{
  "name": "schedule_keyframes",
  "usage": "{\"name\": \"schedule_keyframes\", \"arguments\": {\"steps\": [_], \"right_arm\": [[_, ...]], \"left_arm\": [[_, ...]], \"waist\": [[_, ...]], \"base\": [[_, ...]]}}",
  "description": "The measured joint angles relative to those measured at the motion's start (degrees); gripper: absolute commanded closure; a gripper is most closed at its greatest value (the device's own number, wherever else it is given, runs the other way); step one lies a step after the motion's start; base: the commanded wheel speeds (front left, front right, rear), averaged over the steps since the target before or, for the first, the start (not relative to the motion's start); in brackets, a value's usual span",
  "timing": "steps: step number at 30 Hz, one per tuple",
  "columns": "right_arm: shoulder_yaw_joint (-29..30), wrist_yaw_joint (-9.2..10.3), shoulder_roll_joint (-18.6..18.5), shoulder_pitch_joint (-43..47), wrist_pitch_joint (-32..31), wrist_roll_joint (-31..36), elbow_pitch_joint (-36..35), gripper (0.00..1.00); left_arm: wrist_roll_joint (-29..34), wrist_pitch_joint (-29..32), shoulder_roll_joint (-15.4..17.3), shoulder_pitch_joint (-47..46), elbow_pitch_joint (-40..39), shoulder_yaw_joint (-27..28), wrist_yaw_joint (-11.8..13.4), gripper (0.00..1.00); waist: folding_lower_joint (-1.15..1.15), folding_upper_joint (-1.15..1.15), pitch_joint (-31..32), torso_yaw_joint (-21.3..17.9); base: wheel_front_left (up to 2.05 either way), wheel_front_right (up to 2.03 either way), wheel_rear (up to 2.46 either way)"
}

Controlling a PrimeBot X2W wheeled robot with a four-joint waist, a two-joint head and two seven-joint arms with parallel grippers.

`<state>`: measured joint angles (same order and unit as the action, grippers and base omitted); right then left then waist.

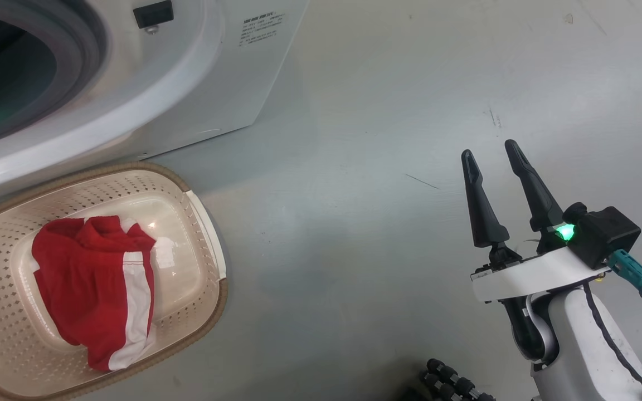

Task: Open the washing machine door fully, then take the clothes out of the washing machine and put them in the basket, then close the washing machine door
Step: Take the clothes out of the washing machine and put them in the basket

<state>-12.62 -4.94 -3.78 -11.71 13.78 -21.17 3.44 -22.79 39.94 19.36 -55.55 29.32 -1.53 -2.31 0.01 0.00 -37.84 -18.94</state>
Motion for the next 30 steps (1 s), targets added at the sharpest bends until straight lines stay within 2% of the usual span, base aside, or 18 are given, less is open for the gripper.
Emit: {"name": "schedule_keyframes", "arguments": {"steps": [1,2,9,14,25,30], "right_arm": [[-0.07,-0.05,0.03,-0.18,0.00,0.00,0.04,0.00],[-0.08,-0.05,0.04,-0.34,0.07,0.00,0.12,0.00],[-0.02,-0.23,0.05,-0.90,0.16,0.00,0.80,0.00],[0.43,-0.29,0.07,-1.14,0.25,0.01,1.21,0.00],[1.54,-0.31,-0.43,-1.86,0.51,0.20,1.58,0.00],[2.09,-0.31,-1.20,-1.93,0.59,0.57,1.65,0.00]], "left_arm": [[0.00,0.44,0.04,-0.20,0.21,-0.01,0.00,0.80],[-0.08,1.02,0.09,-0.33,0.43,-0.04,0.00,1.00],[-0.33,2.32,0.10,-1.54,0.73,-0.38,-0.35,1.00],[-0.33,-0.01,0.32,-2.35,-0.81,-0.31,-1.03,1.00],[0.03,-9.99,-0.96,-2.46,-4.68,-0.24,-1.58,1.00],[0.79,-16.51,-2.12,-1.05,-7.48,0.04,-1.52,1.00]], "waist": [[0.00,0.00,-0.02,0.01],[0.00,0.00,-0.04,0.03],[0.00,0.00,-0.19,0.21],[0.00,0.00,-0.22,0.55],[0.00,0.00,0.34,3.18],[-0.01,0.00,0.98,4.75]], "base": [[0.00,0.00,0.00],[0.00,0.00,0.00],[0.00,0.00,0.00],[0.00,0.00,0.00],[0.00,0.00,0.00],[0.00,0.00,0.00]]}}
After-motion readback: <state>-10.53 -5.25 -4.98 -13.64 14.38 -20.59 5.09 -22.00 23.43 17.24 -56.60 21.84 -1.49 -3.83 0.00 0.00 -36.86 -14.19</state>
